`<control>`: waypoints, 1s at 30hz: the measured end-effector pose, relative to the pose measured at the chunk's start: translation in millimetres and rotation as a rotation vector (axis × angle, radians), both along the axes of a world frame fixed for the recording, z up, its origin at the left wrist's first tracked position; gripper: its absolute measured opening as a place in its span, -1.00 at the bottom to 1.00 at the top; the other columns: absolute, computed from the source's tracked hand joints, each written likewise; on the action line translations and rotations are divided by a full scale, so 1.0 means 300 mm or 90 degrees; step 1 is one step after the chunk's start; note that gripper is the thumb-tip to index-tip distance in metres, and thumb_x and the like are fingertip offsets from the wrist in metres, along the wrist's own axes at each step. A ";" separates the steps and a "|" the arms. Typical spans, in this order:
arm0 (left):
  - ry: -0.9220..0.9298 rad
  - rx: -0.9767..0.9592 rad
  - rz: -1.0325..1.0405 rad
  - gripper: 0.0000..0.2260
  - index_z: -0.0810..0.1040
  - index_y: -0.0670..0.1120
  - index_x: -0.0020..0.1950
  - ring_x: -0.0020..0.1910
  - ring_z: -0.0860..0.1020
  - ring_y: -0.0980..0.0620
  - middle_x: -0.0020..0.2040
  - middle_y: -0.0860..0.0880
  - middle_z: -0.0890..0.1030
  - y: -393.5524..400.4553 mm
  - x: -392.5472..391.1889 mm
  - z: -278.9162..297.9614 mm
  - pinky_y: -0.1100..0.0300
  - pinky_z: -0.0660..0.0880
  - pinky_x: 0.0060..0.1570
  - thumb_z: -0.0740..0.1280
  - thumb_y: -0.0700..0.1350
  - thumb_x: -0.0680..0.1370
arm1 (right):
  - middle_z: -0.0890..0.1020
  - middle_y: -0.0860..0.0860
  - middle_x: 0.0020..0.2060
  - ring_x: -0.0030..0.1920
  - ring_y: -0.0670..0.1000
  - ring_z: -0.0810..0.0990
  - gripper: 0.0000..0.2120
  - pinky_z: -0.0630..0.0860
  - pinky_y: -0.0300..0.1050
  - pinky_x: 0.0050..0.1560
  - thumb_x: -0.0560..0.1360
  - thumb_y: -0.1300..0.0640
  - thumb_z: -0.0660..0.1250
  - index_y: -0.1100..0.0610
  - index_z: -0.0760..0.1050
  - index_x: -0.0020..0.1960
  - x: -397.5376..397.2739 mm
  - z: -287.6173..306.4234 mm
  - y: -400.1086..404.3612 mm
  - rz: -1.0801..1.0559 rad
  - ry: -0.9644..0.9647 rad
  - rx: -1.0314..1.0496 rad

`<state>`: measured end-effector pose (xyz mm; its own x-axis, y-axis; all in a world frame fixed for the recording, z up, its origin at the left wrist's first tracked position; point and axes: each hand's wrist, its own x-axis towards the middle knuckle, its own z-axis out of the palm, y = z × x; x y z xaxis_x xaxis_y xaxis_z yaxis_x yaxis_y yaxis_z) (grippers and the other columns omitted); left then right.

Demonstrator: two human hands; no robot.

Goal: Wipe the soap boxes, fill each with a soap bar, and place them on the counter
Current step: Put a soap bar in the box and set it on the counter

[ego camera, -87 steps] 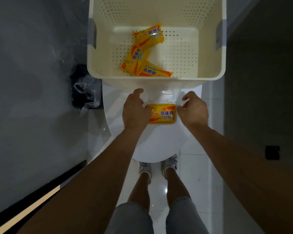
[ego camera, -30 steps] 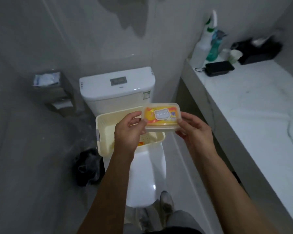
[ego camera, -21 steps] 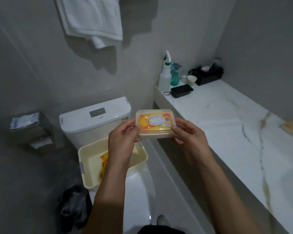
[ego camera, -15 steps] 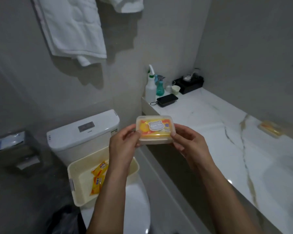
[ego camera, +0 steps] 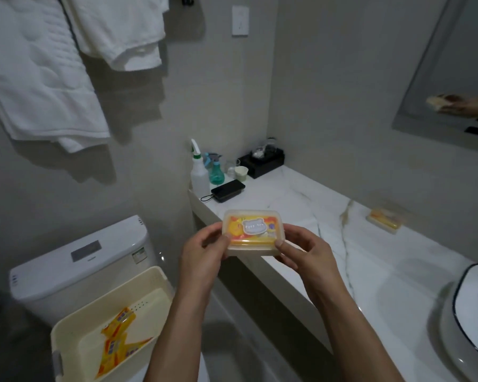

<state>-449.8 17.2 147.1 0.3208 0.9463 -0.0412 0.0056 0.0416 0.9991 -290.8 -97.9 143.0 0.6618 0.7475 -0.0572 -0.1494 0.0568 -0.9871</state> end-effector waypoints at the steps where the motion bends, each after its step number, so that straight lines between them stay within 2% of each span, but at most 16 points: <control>1: 0.004 -0.002 -0.009 -0.76 0.65 0.04 0.20 -0.05 0.65 0.12 0.02 0.05 0.69 -0.017 0.043 0.000 0.30 0.55 -0.21 0.41 -0.14 0.55 | 0.73 -0.02 0.06 0.05 0.02 0.72 -0.74 0.67 -0.06 0.00 0.48 0.29 0.47 0.07 0.66 0.13 0.037 0.003 -0.026 -0.007 -0.006 0.001; 3: 0.013 -0.003 -0.020 -0.76 0.64 0.03 0.21 -0.03 0.65 0.09 0.06 0.04 0.67 -0.052 0.130 -0.002 0.29 0.58 -0.19 0.42 -0.13 0.55 | 0.72 -0.04 0.06 0.03 -0.01 0.72 -0.73 0.67 -0.11 -0.03 0.48 0.29 0.47 0.06 0.65 0.14 0.113 0.008 -0.076 -0.022 -0.025 -0.006; 9: 0.040 0.017 -0.064 -0.81 0.67 0.05 0.13 -0.05 0.66 0.09 0.03 0.06 0.69 -0.180 0.406 -0.031 0.14 0.64 -0.09 0.41 -0.13 0.54 | 0.73 -0.05 0.06 0.04 -0.01 0.72 -0.70 0.66 0.03 0.08 0.48 0.29 0.47 0.04 0.66 0.16 0.353 -0.011 -0.244 -0.083 -0.065 -0.036; 15: 0.113 0.067 -0.198 -0.79 0.66 0.10 0.13 0.01 0.65 0.15 0.02 0.19 0.69 -0.291 0.642 -0.074 0.03 0.62 0.07 0.37 -0.09 0.53 | 0.74 -0.07 0.04 0.06 -0.01 0.71 -0.67 0.65 0.13 0.12 0.46 0.31 0.46 0.03 0.67 0.16 0.541 -0.085 -0.415 -0.161 -0.081 -0.077; 17: 0.145 0.089 -0.261 -0.76 0.64 0.11 0.17 0.03 0.65 0.16 0.07 0.18 0.68 -0.318 0.722 -0.093 0.12 0.61 0.06 0.35 -0.10 0.54 | 0.74 -0.09 0.03 0.05 -0.03 0.72 -0.67 0.63 0.14 0.14 0.45 0.30 0.47 0.02 0.67 0.16 0.594 -0.112 -0.467 -0.197 -0.078 -0.098; 21: 0.185 0.137 -0.365 -0.66 0.61 0.15 0.22 0.01 0.62 0.28 0.08 0.24 0.66 -0.359 0.882 -0.130 0.44 0.51 -0.14 0.39 -0.14 0.48 | 0.74 -0.13 0.00 0.00 -0.12 0.72 -0.68 0.61 0.14 0.18 0.45 0.27 0.49 0.04 0.67 0.17 0.698 -0.150 -0.537 -0.275 -0.080 -0.144; 25: 0.194 0.180 -0.426 -0.64 0.61 0.09 0.23 -0.02 0.63 0.26 0.07 0.18 0.67 -0.375 1.052 -0.170 0.42 0.55 -0.11 0.42 -0.21 0.48 | 0.74 -0.11 0.02 -0.02 -0.15 0.71 -0.67 0.61 0.07 0.19 0.44 0.25 0.49 0.08 0.66 0.19 0.803 -0.176 -0.577 -0.344 -0.085 -0.189; 30: 0.188 0.223 -0.490 -0.66 0.62 0.00 0.23 -0.04 0.65 0.21 0.09 0.10 0.67 -0.331 1.272 -0.233 0.27 0.60 0.01 0.48 -0.19 0.48 | 0.74 -0.09 0.00 -0.01 -0.05 0.73 -0.66 0.60 0.09 0.20 0.44 0.31 0.47 0.08 0.65 0.18 0.951 -0.206 -0.558 -0.416 -0.066 -0.227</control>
